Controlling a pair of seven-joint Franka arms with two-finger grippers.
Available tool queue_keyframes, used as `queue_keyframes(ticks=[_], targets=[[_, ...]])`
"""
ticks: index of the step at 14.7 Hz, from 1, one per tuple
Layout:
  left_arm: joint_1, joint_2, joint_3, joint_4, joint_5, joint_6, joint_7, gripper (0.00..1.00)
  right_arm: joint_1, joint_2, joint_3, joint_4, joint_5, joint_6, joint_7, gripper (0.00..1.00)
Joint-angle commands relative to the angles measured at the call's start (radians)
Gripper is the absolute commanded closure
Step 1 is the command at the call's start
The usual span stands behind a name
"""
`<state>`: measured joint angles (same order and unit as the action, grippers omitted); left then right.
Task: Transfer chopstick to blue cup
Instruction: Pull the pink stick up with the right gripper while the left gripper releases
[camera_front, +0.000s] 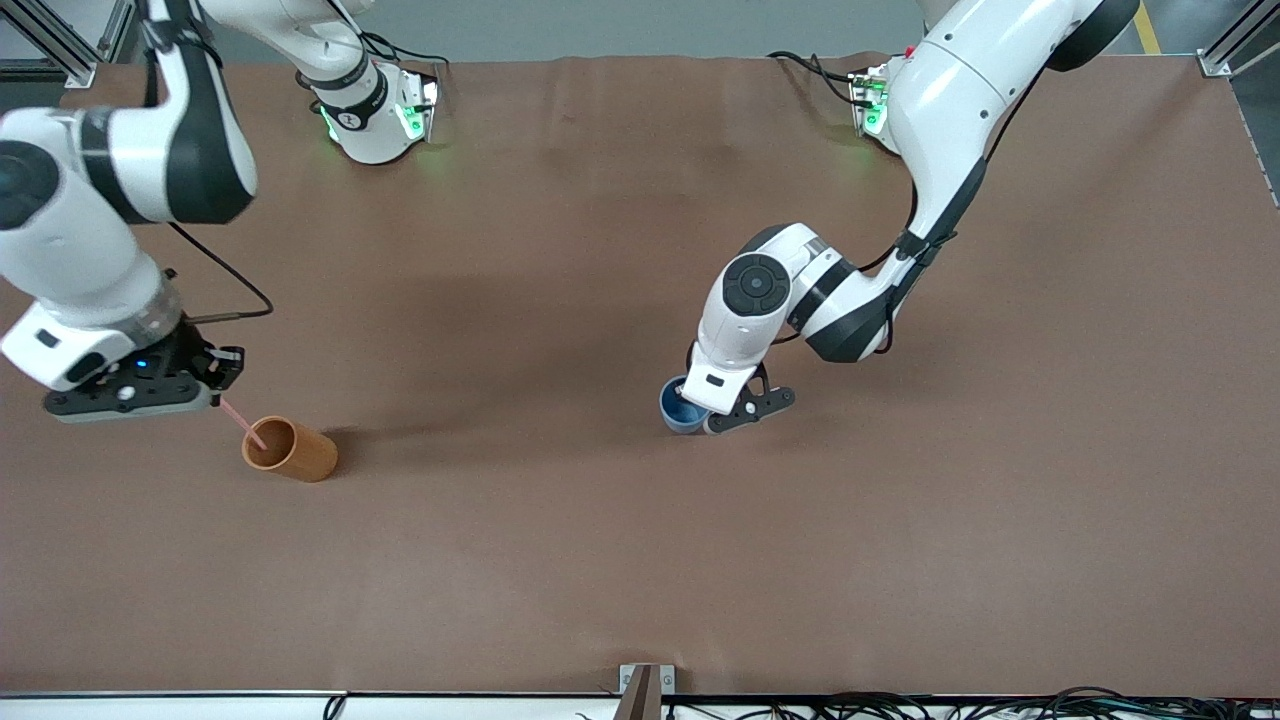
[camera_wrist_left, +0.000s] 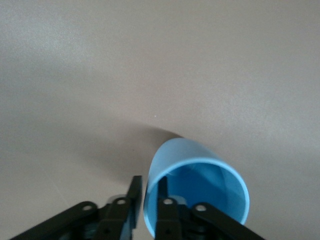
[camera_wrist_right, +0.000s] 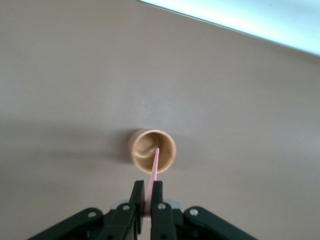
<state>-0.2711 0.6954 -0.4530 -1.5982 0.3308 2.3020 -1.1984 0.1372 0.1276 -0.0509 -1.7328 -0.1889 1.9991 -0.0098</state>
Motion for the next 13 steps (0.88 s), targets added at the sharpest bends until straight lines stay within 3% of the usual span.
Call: queue_keyframes(ticks=[1, 4, 6, 10, 13], targets=[[0.019, -0.023, -0.013, 0.017, 0.024, -0.007, 0.003, 0.00, -0.016, -0.002, 0.005, 0.125, 0.071, -0.114, 0.005, 0.96], [0.072, -0.117, -0.015, 0.023, 0.005, -0.097, 0.136, 0.00, -0.010, -0.002, 0.006, 0.212, 0.205, -0.201, 0.027, 0.96], [0.073, -0.196, 0.019, 0.027, -0.033, -0.150, 0.230, 0.00, 0.014, -0.002, 0.014, 0.220, 0.264, -0.201, 0.153, 0.96], [0.073, -0.351, 0.195, 0.026, -0.240, -0.231, 0.604, 0.00, 0.241, 0.010, 0.013, 0.260, 0.256, -0.189, 0.535, 0.97], [0.073, -0.448, 0.330, 0.026, -0.352, -0.330, 0.911, 0.00, 0.411, 0.082, 0.011, 0.330, 0.249, -0.140, 0.802, 0.97]])
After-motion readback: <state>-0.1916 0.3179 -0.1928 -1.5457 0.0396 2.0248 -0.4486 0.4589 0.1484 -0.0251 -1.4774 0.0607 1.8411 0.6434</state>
